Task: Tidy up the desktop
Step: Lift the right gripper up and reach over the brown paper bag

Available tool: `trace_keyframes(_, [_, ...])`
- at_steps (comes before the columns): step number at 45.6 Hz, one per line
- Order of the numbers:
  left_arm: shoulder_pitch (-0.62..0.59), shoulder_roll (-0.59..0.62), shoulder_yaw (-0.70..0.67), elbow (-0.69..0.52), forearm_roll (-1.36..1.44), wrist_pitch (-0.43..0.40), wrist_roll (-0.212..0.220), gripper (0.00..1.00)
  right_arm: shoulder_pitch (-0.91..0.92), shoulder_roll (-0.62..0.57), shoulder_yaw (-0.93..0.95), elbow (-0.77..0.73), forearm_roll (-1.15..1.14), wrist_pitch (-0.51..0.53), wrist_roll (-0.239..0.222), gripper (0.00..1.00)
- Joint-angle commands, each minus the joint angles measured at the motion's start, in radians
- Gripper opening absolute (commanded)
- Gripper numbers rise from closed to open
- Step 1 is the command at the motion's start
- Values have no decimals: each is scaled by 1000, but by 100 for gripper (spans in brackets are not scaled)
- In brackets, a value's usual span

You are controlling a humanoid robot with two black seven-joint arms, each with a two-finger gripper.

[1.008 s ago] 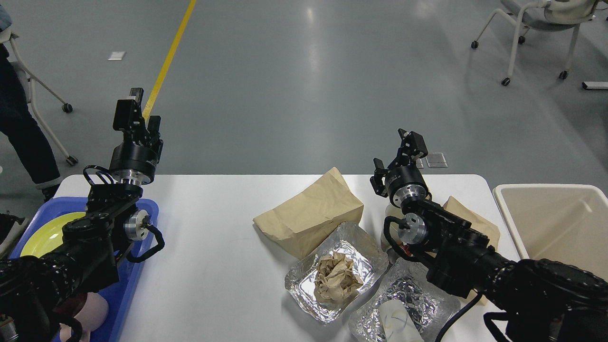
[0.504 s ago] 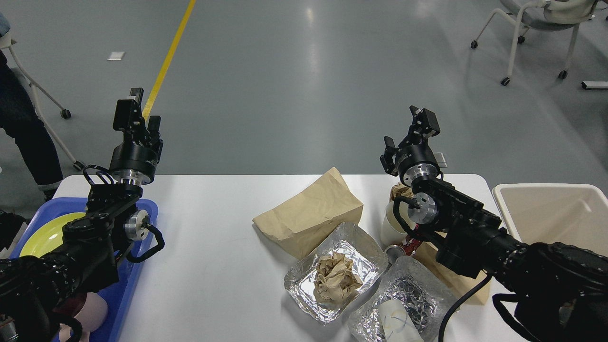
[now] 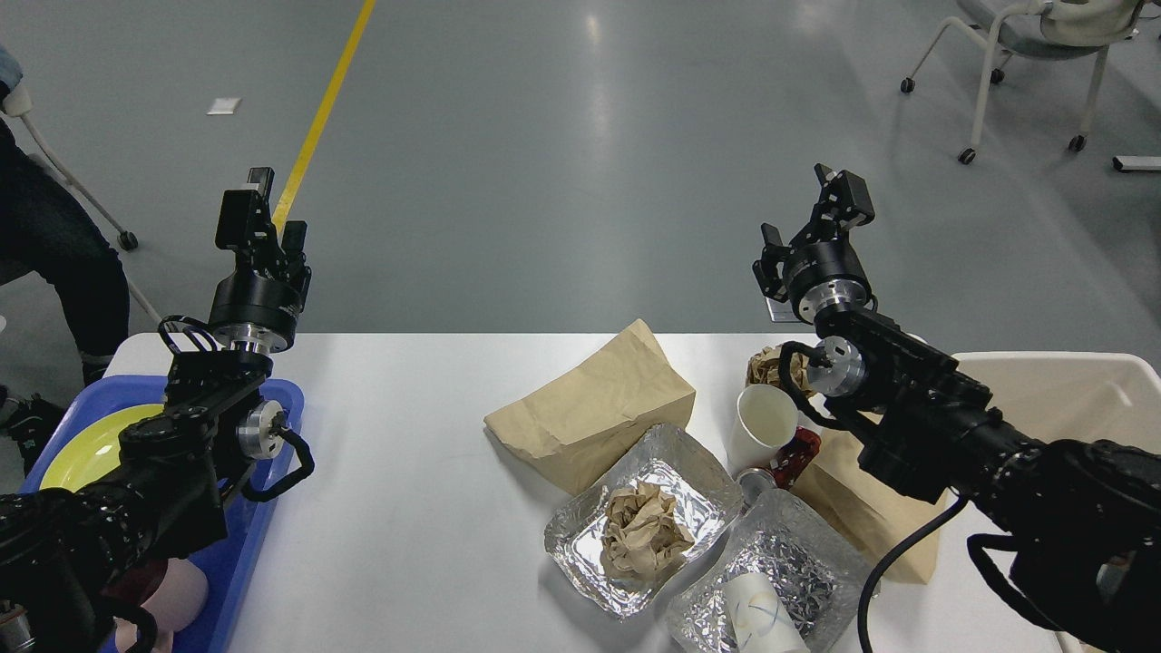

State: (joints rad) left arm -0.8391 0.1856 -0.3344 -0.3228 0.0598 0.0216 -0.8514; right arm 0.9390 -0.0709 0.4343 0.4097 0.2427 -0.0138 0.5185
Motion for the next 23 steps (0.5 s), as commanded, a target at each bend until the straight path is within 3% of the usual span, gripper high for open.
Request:
trace_keyframes(1, [0, 0, 0, -1, 0, 0, 0, 97, 44, -39, 27, 11, 1, 9, 3, 100])
trace_keyframes(23, [0, 0, 0, 1, 0, 0, 0, 97, 118, -144, -49, 26, -5, 50, 5, 100])
